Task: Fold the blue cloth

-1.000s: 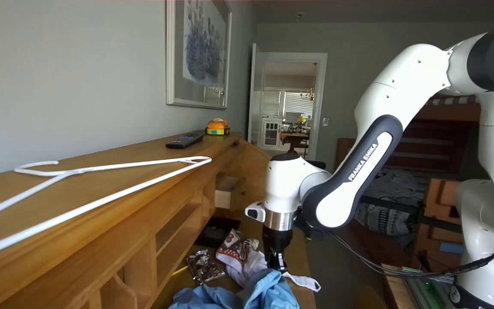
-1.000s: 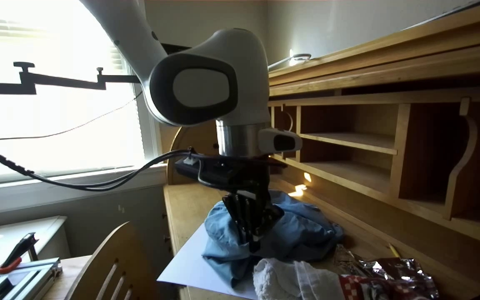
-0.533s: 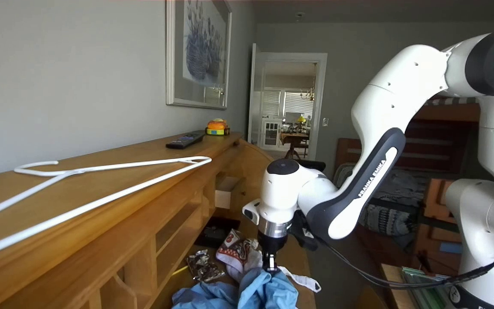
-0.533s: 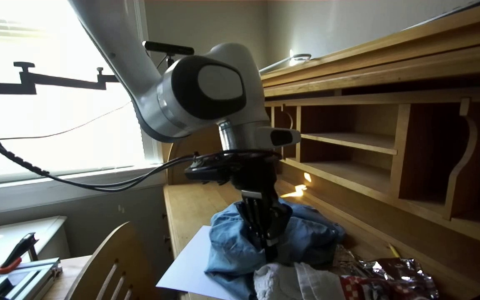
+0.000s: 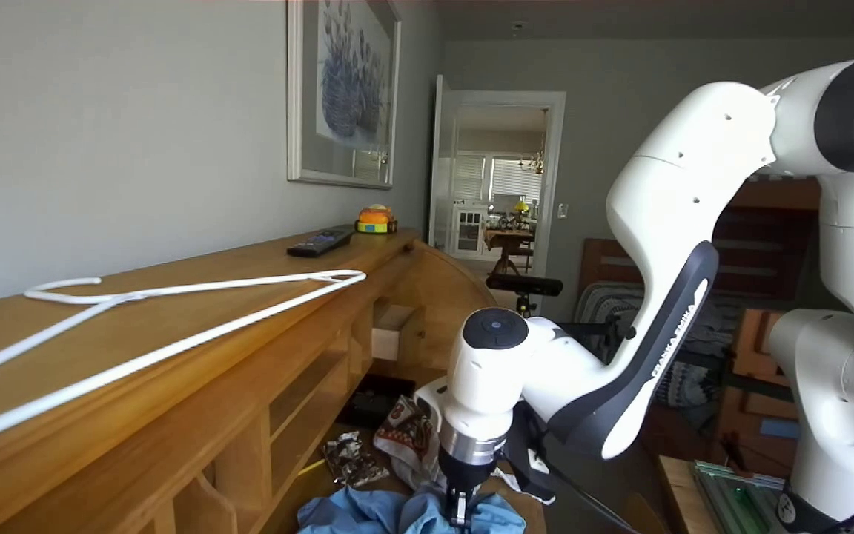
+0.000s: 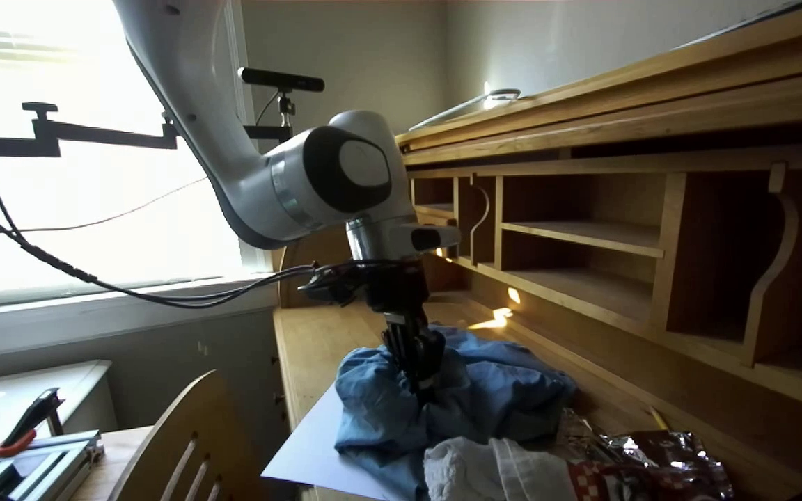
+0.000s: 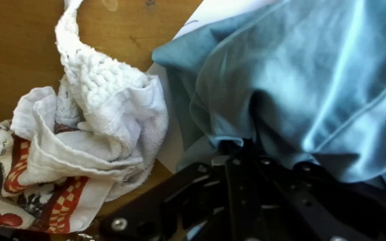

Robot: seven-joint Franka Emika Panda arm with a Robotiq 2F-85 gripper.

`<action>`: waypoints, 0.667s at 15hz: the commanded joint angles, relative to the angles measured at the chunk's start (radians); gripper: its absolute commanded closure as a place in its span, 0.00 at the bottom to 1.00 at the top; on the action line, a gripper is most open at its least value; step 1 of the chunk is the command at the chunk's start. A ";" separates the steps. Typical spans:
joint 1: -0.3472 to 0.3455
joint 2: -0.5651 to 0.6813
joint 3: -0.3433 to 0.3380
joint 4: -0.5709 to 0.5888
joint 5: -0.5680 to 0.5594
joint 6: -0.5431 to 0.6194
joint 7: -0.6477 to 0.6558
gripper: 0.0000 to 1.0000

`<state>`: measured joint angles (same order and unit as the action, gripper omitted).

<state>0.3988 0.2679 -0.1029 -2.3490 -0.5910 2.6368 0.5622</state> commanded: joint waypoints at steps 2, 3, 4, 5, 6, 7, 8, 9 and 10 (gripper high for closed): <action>-0.013 0.041 0.026 0.012 -0.079 0.013 0.115 1.00; -0.012 0.046 0.026 0.013 -0.088 0.013 0.128 1.00; -0.015 0.045 0.028 0.013 -0.091 0.011 0.133 1.00; -0.021 0.035 0.027 0.011 -0.088 0.017 0.136 0.73; -0.027 0.021 0.023 0.010 -0.094 0.011 0.135 0.71; -0.035 0.003 0.019 0.009 -0.097 -0.003 0.128 0.66; -0.056 -0.022 0.026 0.004 -0.075 -0.022 0.086 0.58; -0.089 -0.056 0.032 -0.019 -0.064 0.018 0.027 0.52; -0.117 -0.080 0.043 -0.030 -0.034 0.022 -0.027 0.46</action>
<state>0.3615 0.2754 -0.0876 -2.3385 -0.6461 2.6379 0.6436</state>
